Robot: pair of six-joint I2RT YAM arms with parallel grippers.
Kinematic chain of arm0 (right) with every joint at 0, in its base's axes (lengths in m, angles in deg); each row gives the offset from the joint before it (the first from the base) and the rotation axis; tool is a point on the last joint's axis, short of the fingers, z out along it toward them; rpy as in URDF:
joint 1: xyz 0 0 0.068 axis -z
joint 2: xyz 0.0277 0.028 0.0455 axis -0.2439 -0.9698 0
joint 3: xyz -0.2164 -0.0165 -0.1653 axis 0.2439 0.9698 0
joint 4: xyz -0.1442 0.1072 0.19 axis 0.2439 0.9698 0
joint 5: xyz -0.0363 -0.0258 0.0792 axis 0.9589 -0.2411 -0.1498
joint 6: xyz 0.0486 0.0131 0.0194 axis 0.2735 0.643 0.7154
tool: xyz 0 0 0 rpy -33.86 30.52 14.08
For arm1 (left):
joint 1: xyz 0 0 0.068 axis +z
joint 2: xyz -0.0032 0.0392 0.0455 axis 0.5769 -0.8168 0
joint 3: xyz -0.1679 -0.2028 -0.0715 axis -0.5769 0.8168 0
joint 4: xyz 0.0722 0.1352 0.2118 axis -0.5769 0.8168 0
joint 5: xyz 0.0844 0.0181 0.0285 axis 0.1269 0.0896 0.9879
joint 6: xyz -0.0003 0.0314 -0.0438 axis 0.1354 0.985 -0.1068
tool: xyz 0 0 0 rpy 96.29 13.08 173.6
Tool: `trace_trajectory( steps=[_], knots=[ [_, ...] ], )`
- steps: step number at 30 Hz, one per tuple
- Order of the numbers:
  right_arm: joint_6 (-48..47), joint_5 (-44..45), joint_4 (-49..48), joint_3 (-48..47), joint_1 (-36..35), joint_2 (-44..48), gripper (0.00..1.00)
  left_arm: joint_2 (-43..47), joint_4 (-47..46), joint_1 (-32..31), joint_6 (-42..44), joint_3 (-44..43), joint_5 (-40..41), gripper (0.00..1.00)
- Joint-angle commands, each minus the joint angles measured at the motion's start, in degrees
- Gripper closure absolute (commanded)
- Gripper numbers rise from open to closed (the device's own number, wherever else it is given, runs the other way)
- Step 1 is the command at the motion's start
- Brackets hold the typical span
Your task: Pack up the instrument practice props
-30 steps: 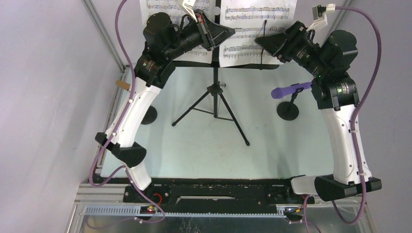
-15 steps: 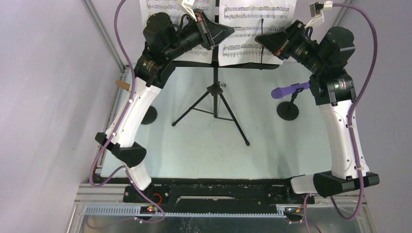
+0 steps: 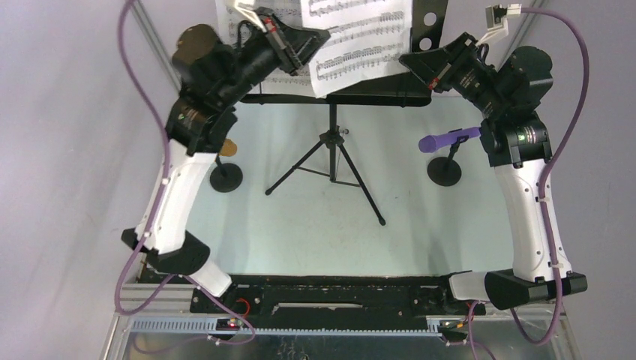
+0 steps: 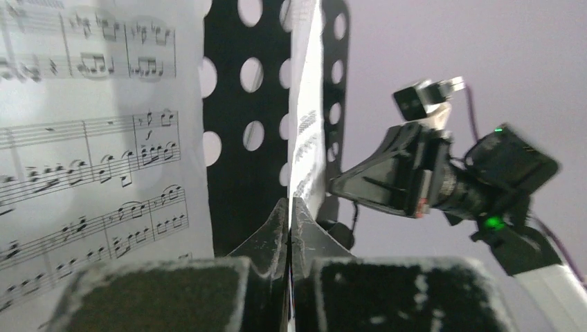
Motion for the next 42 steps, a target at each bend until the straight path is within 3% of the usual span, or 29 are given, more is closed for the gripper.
trace_trajectory(
  steps=[1, 5, 14, 19, 31, 42],
  knots=[
    [-1.0, 0.7, -3.9, -0.2, 0.8, 1.5, 1.00, 6.5, -0.9, 0.0, 2.2, 0.6, 0.7, 1.00],
    [-1.6, 1.8, -3.6, 0.4, 1.1, 2.0, 0.89, 9.6, -0.1, -0.1, 2.9, 3.6, 0.0, 1.00],
    [-4.0, 3.1, -2.1, 1.2, 1.9, 3.0, 0.46, 18.0, 4.1, -0.1, 7.1, 12.6, -2.5, 1.00],
    [-7.9, 5.3, -1.2, 5.2, 2.5, 7.2, 0.32, 24.0, 5.0, -0.1, 8.6, 20.9, -3.5, 1.00],
    [-14.5, 4.1, -2.3, 23.2, 3.4, 26.8, 0.21, 38.0, 5.5, -1.3, 9.2, 44.0, -4.5, 1.00],
    [-17.9, 8.2, 12.4, 33.2, 3.4, 39.7, 0.17, 48.5, -1.3, -12.9, 3.2, 72.8, 10.4, 1.00]
  ],
)
